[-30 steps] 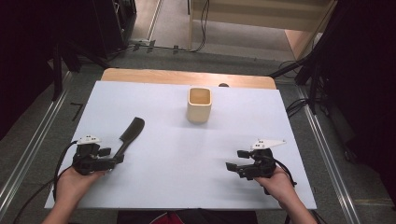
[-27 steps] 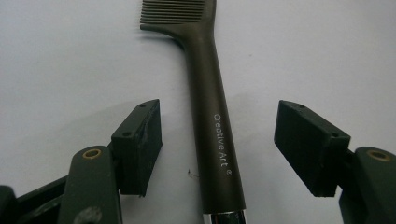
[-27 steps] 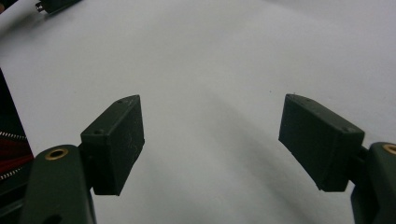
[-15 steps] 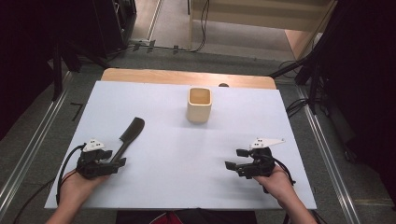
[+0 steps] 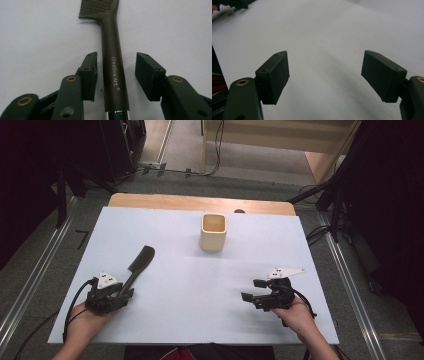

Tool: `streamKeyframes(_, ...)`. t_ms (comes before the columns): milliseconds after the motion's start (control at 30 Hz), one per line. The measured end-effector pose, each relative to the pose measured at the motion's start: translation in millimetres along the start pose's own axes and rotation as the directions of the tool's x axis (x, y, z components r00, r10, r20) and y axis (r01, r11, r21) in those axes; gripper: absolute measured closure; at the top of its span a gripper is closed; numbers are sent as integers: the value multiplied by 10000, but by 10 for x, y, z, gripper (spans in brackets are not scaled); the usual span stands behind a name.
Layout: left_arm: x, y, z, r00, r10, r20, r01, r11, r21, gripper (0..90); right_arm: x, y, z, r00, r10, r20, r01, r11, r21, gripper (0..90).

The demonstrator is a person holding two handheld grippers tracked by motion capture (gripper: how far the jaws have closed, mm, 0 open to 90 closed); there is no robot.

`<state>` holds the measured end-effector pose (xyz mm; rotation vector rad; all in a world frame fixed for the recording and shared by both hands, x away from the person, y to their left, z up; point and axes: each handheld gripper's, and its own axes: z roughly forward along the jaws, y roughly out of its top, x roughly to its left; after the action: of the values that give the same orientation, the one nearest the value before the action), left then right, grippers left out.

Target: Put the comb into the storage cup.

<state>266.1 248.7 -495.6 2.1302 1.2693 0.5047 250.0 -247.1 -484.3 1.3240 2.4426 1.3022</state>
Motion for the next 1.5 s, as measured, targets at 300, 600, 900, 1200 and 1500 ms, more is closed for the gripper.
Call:
streamKeyframes(300,-9,18,-3,9998,-175,-37,176,9997,148,668,3,2,1,10000,12,-18,-12,10000,-26,206)
streamKeyframes(600,-2,24,-1,9996,-268,-70,270,9994,224,733,4,1,-4,10000,-39,-21,39,10000,-54,206)
streamKeyframes(900,58,60,-5,9970,-703,318,690,9968,399,736,1,2,-1,10000,-23,-20,23,10000,-58,207)
streamKeyframes(1200,149,91,-24,9863,-1407,867,1364,9892,540,737,-7,1,-2,10000,5,-11,-5,10000,-40,207)
streamKeyframes(1500,273,128,-146,9587,-2394,1536,2436,9698,-90,738,-6,0,-1,10000,-15,-38,15,10000,-59,207)
